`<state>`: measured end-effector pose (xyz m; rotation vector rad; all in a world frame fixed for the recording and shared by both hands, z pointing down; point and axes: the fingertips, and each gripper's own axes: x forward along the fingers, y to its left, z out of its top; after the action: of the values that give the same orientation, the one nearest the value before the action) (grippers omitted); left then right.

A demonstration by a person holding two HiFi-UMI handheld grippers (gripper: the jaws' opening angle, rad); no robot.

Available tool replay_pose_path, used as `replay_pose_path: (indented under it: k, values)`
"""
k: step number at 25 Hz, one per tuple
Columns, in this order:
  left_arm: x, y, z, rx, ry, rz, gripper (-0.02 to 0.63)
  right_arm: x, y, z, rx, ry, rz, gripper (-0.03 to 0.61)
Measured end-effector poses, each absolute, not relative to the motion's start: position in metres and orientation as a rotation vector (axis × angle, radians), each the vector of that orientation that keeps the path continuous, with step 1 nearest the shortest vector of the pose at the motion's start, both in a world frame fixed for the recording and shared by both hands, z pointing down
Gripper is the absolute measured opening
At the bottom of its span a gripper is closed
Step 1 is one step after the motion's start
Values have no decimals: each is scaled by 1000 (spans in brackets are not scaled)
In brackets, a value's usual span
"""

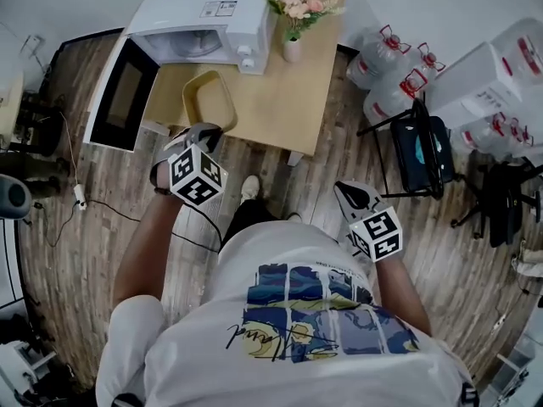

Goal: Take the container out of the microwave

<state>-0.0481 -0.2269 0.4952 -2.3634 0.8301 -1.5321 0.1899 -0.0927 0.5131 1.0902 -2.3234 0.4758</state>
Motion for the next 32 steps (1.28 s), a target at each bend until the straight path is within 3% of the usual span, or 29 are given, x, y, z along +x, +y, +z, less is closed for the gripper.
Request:
replay_pose_path:
  k: [14, 32]
  values:
    - [0, -115, 477, -2421, 713, -1507, 18, 185, -53, 507, 1003, -2396, 424, 6]
    - [4, -82, 465, -2406, 686, -1505, 18, 173, -38, 500, 976, -2435, 365, 6]
